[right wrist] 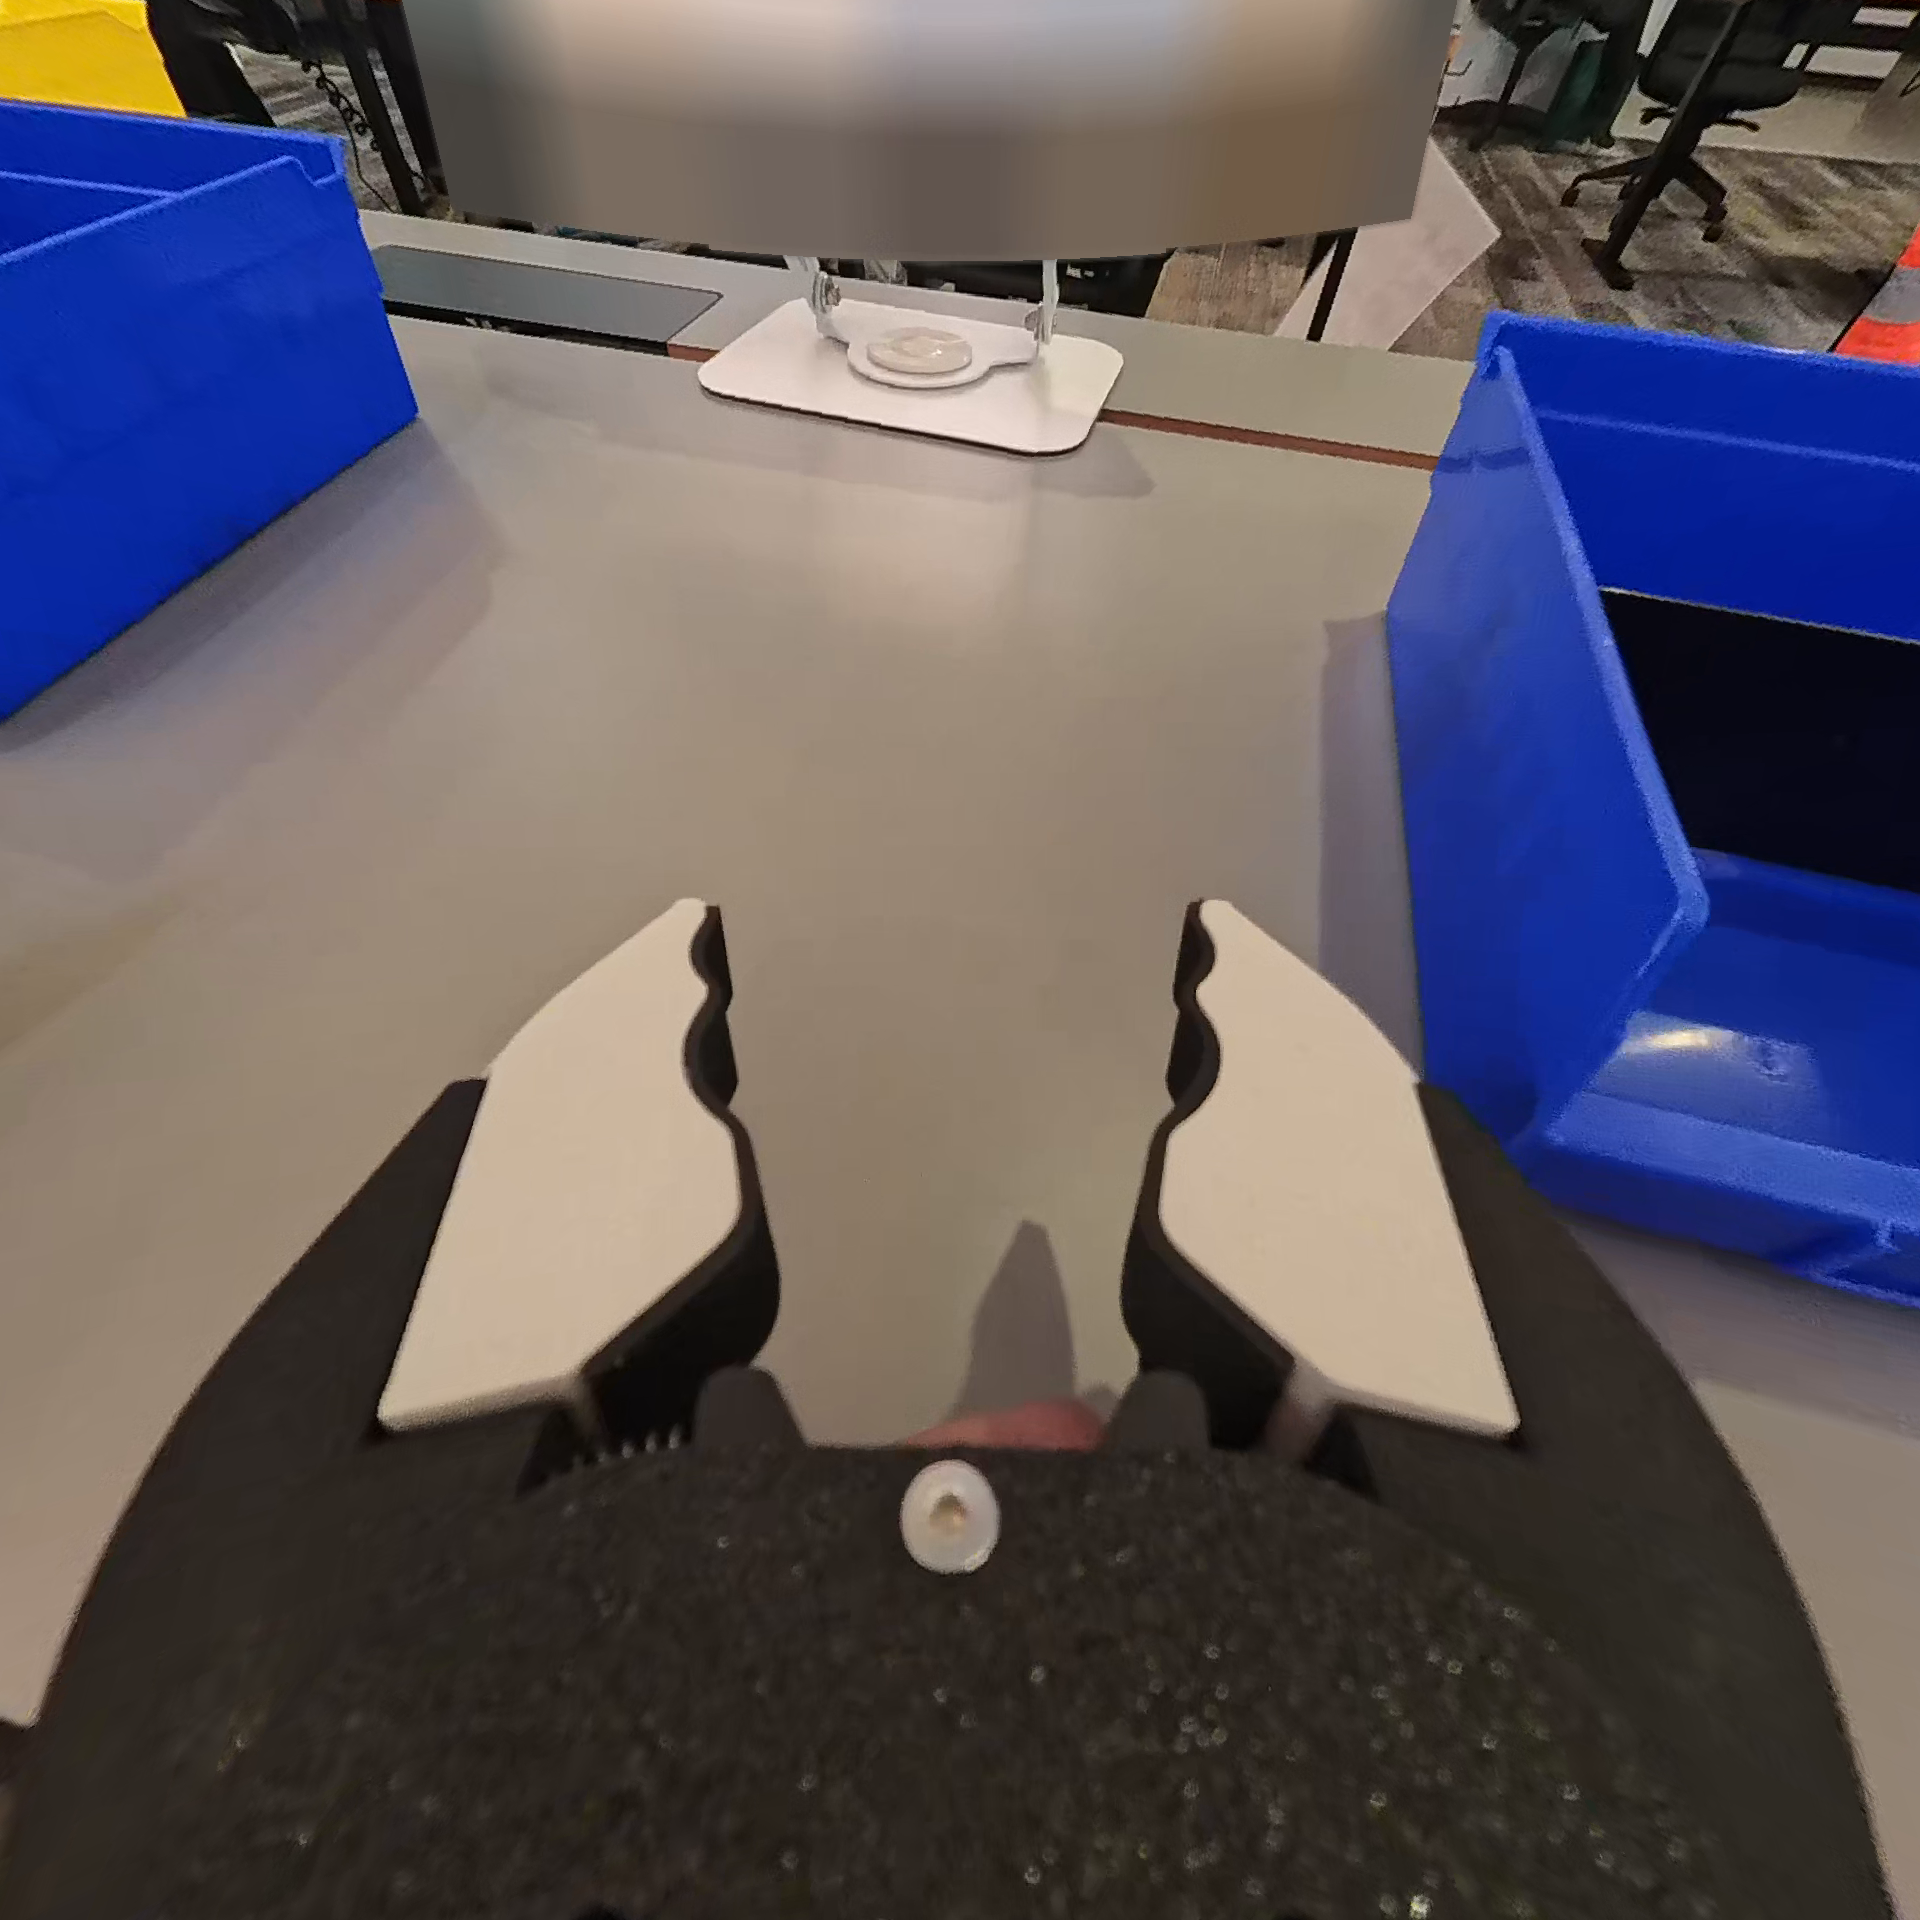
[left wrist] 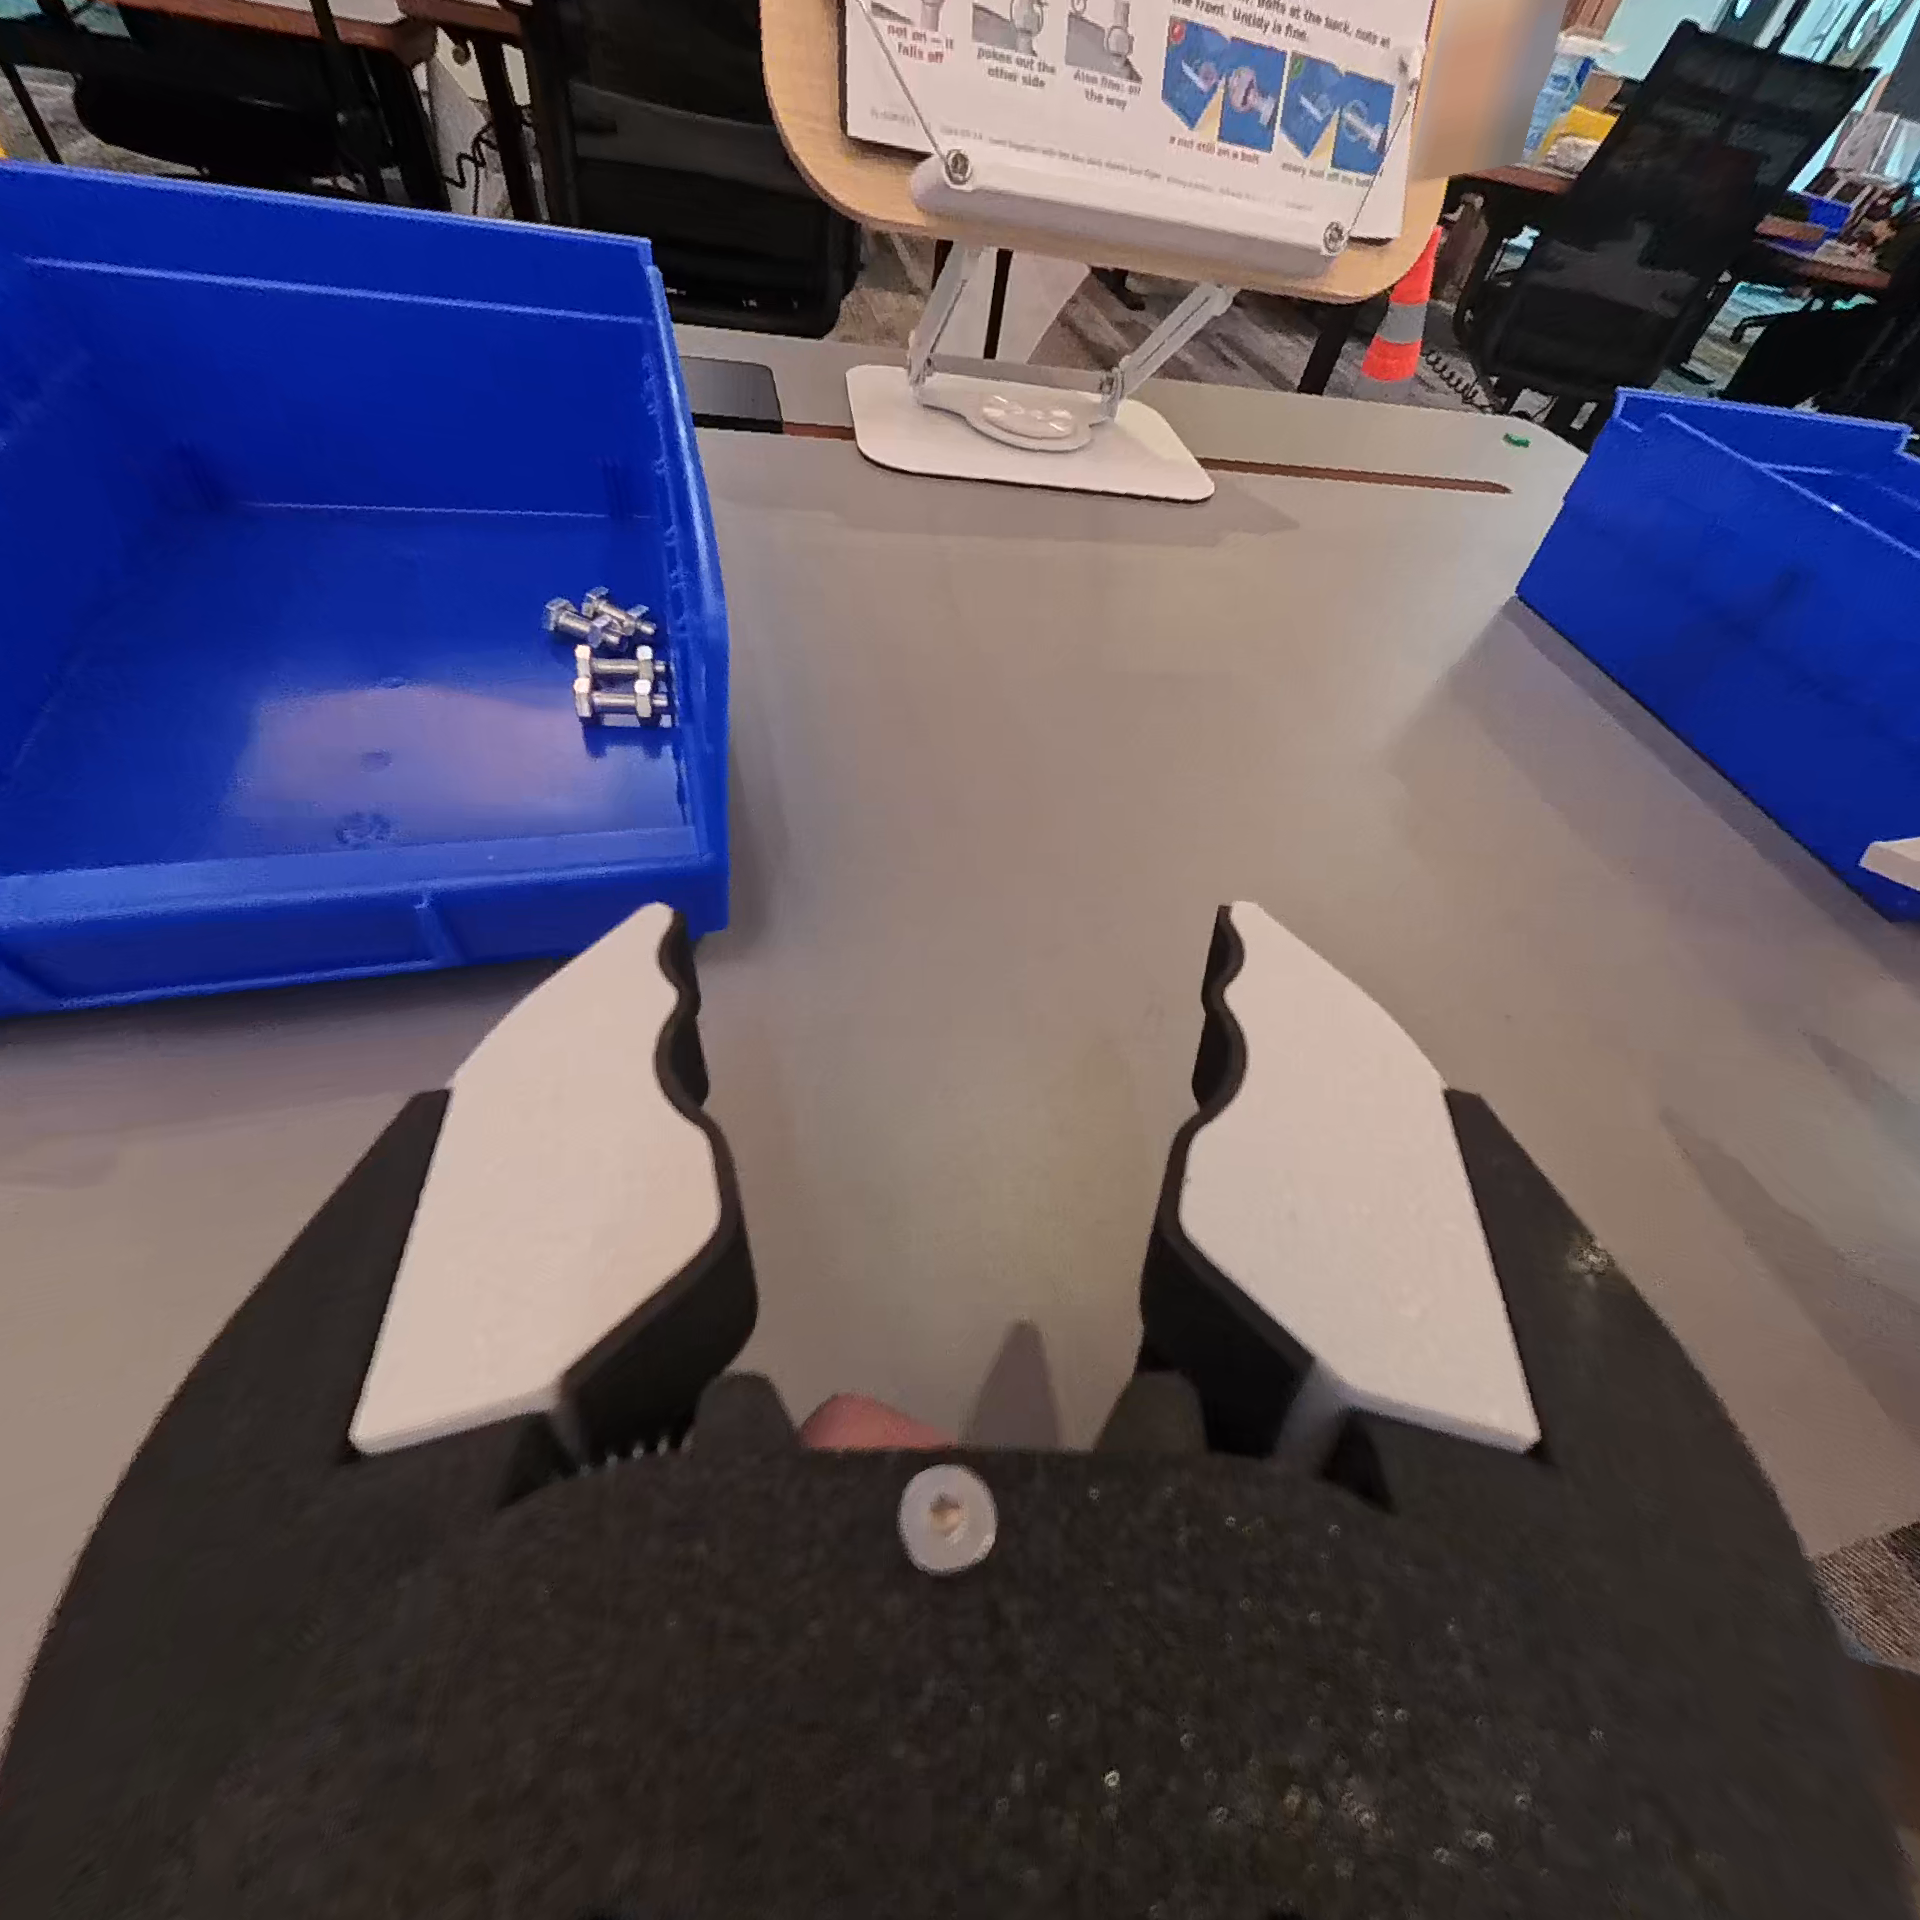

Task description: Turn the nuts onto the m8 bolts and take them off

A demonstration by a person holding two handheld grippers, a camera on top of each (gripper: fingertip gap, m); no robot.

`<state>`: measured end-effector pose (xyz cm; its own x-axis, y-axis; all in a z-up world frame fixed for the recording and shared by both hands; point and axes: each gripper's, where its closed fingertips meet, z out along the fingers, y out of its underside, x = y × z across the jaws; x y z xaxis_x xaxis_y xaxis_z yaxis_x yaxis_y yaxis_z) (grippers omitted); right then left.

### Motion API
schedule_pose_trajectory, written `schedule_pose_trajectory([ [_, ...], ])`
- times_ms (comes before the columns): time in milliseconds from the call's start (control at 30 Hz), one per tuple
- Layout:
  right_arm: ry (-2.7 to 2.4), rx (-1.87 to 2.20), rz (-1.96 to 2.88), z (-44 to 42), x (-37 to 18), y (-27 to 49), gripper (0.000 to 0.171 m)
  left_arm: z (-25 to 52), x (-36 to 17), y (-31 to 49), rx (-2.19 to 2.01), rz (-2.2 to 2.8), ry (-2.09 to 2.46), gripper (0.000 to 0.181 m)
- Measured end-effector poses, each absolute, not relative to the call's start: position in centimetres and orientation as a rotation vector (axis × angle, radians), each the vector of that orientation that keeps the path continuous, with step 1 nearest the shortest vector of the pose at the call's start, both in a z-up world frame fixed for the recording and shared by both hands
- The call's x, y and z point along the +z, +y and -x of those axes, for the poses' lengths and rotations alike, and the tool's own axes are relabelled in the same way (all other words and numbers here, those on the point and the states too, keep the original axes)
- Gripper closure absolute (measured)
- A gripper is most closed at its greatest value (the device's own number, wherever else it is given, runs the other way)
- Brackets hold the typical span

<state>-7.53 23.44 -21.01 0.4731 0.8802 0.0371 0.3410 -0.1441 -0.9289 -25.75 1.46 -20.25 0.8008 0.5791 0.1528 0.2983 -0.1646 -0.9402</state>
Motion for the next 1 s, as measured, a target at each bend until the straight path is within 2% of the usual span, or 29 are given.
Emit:
schedule_pose_trajectory([
  [167, -1.073, 0.670, 1.711, 7.8, -21.4, 23.3, 0.090, 25.3, -20.0, 1.4, 0.243, 1.794, -0.618, 0.089],
  [267, -1.087, 0.663, 1.691, 8.0, -21.2, 23.4, 0.091, 26.3, -16.2, -0.2, 0.249, 1.834, -0.409, 0.091],
  [333, -1.097, 0.657, 1.675, 8.0, -21.1, 23.5, 0.092, 28.5, -13.4, -1.0, 0.313, 1.911, -0.184, 0.101],
  [400, -1.107, 0.654, 1.672, 8.2, -21.1, 23.7, 0.092, 32.4, -12.4, -1.3, 0.407, 2.025, 0.000, 0.105],
  [467, -1.106, 0.650, 1.671, 8.3, -21.0, 24.1, 0.092, 35.3, -13.9, -1.1, 0.382, 2.202, 0.170, 0.102],
  [667, -1.091, 0.635, 1.694, 8.7, -21.1, 24.6, 0.094, 39.5, -20.4, 0.4, 0.193, 2.550, 0.538, 0.108],
  [800, -1.101, 0.624, 1.695, 9.0, -21.1, 24.4, 0.095, 41.0, -24.3, 1.7, 0.163, 2.661, 0.713, 0.113],
  [933, -1.108, 0.592, 1.698, 9.1, -21.2, 24.7, 0.096, 40.2, -26.6, 2.9, 0.046, 2.673, 0.836, 0.127],
  [1000, -1.100, 0.590, 1.705, 8.8, -21.1, 24.9, 0.097, 40.8, -27.4, 3.5, 0.095, 2.669, 0.881, 0.127],
])
